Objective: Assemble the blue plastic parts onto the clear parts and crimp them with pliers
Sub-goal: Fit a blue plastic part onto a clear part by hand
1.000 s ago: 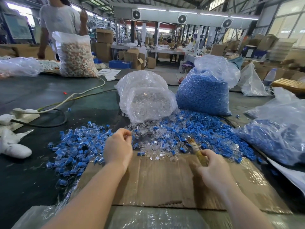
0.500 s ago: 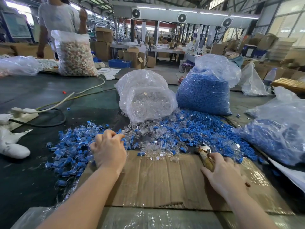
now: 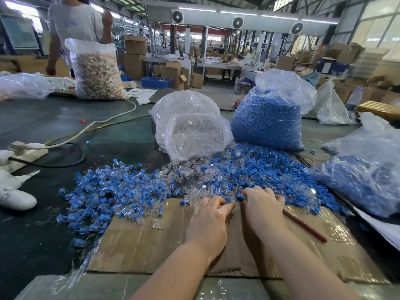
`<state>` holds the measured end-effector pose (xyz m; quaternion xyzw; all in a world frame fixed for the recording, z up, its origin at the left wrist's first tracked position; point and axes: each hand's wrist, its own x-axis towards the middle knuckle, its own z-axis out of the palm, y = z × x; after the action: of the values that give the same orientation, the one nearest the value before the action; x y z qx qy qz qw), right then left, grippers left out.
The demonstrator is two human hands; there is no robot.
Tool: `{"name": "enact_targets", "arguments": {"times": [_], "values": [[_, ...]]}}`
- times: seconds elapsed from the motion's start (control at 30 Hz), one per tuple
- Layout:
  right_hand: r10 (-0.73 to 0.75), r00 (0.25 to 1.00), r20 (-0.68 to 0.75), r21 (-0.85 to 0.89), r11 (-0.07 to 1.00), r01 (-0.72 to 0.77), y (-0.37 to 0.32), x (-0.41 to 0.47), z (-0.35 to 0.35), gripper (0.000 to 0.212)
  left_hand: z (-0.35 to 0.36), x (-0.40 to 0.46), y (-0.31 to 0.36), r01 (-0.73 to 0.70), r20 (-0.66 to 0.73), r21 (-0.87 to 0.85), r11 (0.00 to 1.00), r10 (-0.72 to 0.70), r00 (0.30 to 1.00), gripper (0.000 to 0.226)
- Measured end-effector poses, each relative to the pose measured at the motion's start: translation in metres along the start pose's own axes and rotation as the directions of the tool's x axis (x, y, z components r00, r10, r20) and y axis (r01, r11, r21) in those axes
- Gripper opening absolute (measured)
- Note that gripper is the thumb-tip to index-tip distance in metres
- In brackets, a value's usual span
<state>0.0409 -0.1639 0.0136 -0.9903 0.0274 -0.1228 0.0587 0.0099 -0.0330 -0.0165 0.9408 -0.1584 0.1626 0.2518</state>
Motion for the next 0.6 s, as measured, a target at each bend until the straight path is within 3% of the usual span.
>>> {"name": "enact_targets", "arguments": {"times": [0.33,0.6], "values": [[0.038,0.998,0.041,-0.075,0.997,-0.035,-0.016,0.018,0.006,0.019,0.0,-0.002,0.001,-0.056,0.011,-0.046,0.997,0.057,0.998,0.033],[-0.006,0.997,-0.076,0.09,0.996,0.013,-0.014,0.01,0.004,0.015,-0.004,-0.002,0.001,-0.091,-0.011,-0.101,0.991,0.091,0.996,0.02]]}}
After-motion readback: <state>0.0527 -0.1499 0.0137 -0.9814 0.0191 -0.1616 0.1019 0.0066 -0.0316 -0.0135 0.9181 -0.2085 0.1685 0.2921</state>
